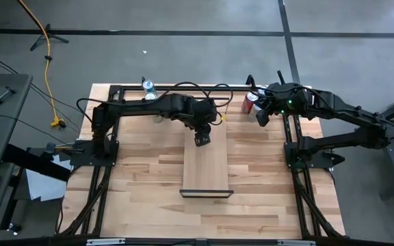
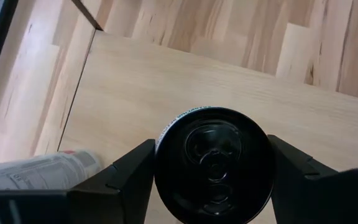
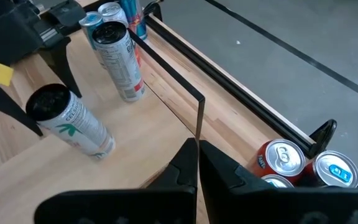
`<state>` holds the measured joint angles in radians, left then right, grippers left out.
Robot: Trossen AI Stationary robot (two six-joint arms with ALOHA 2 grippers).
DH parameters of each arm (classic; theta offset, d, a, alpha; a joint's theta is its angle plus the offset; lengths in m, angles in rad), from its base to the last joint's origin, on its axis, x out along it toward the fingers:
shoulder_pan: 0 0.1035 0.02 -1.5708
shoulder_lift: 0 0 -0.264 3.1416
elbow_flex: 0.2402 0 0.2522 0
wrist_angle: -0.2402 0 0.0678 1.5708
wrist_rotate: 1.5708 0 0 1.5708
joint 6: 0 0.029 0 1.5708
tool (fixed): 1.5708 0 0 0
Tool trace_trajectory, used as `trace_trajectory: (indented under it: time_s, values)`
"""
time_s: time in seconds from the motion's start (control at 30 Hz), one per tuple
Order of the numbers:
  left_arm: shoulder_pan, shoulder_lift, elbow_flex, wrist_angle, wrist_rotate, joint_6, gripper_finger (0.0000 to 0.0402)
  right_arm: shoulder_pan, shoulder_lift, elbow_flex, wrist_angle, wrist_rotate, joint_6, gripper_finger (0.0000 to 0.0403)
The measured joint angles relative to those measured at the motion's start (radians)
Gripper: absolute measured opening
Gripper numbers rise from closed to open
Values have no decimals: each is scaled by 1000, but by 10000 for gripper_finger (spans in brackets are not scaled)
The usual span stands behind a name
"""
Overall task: Place canned beverage on shelf
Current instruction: Put the left white-pink soda can on the shelf aligned with the other white-pink soda can
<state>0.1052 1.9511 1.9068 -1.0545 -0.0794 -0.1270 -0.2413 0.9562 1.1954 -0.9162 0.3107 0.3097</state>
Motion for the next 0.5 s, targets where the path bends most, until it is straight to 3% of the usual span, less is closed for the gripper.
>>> trace_trajectory:
  time_s: [0.5]
  values:
    - [9, -2, 57, -7, 46, 30, 295, 0, 0, 0, 0, 0, 4, 0]
